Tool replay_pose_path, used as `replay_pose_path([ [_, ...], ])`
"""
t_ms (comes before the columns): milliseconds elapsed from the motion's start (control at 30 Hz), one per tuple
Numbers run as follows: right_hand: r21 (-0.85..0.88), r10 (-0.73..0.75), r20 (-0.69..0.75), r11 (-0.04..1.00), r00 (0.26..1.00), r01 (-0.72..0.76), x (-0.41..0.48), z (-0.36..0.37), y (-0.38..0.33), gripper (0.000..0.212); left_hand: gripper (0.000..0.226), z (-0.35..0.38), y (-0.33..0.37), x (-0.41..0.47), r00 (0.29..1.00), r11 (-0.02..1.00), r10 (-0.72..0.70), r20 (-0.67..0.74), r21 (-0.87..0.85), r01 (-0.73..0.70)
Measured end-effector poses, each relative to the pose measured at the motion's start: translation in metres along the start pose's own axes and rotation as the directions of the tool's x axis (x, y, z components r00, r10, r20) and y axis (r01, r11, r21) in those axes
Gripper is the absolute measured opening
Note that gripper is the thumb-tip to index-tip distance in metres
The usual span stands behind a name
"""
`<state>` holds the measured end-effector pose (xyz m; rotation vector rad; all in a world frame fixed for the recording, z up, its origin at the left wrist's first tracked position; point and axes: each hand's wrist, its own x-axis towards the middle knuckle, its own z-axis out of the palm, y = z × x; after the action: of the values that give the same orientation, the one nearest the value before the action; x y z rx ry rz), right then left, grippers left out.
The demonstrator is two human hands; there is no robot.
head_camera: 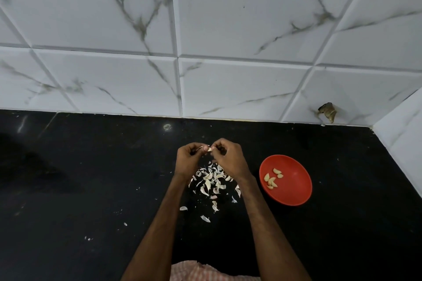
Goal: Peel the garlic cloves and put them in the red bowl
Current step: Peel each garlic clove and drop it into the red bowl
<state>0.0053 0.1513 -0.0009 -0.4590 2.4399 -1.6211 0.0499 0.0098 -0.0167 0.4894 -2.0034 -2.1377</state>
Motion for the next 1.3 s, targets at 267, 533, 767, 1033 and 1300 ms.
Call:
replay_pose_path([
  [267, 0.12, 0.013, -0.061, 0.993, 0.998, -0.006, -0.004, 0.007, -0.002, 0.004, 0.015, 0.007, 0.012, -0.011, 0.997, 0.969, -0.076, 0.024, -0.233, 0.08],
  [533, 0.273, 0.072, -0.096, 0.961, 0.993, -0.043, -0.002, 0.013, -0.01, 0.008, 0.011, 0.003, 0.007, -0.004, 0.998, 0.97, -0.057, -0.004, -0.238, 0.054],
  [767, 0.283, 0.102, -0.167, 0.958, 0.981, -0.051, 0.004, 0.013, -0.013, 0.007, 0.012, 0.009, 0.006, -0.001, 0.985, 0.99, 0.132, -0.107, -0.033, -0.136],
  [1033, 0.184, 0.011, -0.132, 0.983, 0.991, 0.014, 0.007, 0.013, -0.014, 0.003, 0.014, 0.006, 0.009, -0.002, 0.989, 0.99, 0.135, -0.055, -0.042, -0.137],
  [1300, 0.201, 0.083, -0.164, 0.978, 0.983, -0.049, 0.008, 0.013, -0.018, 0.011, 0.023, 0.007, 0.009, -0.001, 0.989, 0.987, 0.082, -0.127, -0.129, -0.099],
])
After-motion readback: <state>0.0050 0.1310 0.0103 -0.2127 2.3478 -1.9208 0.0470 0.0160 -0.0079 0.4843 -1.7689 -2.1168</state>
